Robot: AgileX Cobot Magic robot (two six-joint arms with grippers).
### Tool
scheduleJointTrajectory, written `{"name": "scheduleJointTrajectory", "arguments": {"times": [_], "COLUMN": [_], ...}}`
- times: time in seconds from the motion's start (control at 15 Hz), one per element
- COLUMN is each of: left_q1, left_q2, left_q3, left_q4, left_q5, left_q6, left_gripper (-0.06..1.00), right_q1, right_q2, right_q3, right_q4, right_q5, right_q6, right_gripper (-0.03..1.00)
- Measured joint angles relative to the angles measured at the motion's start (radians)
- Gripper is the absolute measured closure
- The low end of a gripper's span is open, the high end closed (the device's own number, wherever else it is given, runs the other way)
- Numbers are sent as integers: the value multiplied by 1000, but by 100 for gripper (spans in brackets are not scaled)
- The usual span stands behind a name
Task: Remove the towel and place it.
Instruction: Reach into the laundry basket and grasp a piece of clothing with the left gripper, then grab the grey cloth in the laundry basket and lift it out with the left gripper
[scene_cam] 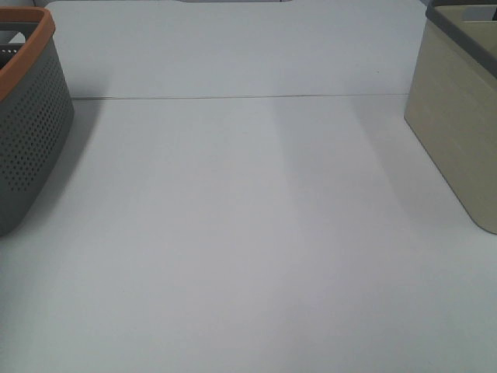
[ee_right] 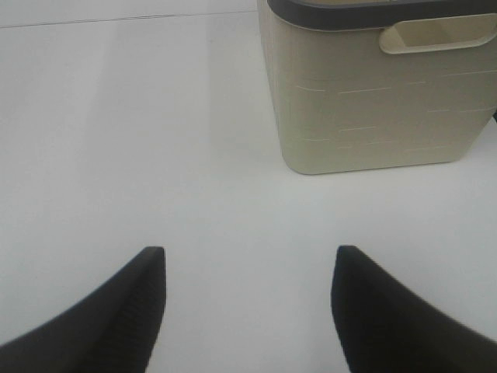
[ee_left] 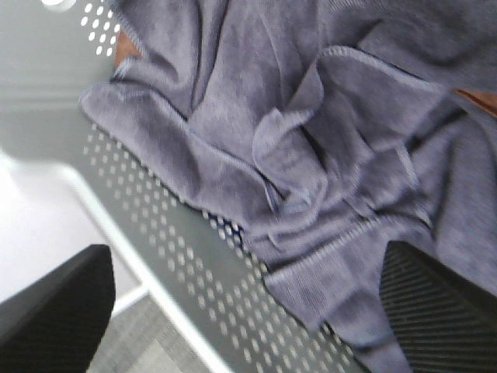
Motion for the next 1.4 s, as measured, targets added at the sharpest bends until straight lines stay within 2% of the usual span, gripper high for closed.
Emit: {"name": "scheduleJointTrajectory", "arguments": {"times": [0.53,0.73,0.87,1.0,1.07,1.2,1.27,1.33,1.4], "left_q1": [-15,-15,-15,-15,-15,-15,-15,-15,-18], "left_q2": [283,334,352,366,370,370,370,370,370], "left_q3": [-5,-64,-92,-93,-93,-97,-97,-98,-98], "left_q4": [-7,-7,-7,-7,-7,-7,-7,-7,-7], "left_q5": [-240,-262,-258,-242,-236,-229,-229,-212,-205], "left_q6": [43,44,44,45,45,45,45,42,42], "left_gripper": [7,10,18,33,46,64,64,72,73], "right_q1": [0,0,0,0,0,0,0,0,0], "right_q2": [0,0,0,0,0,0,0,0,0], "right_q3": [0,0,0,0,0,0,0,0,0], "right_q4": [0,0,0,0,0,0,0,0,0], "right_q5": [0,0,0,0,0,0,0,0,0], "right_q6": [0,0,0,0,0,0,0,0,0], "right_gripper": [34,34,34,34,34,34,34,34,34]}}
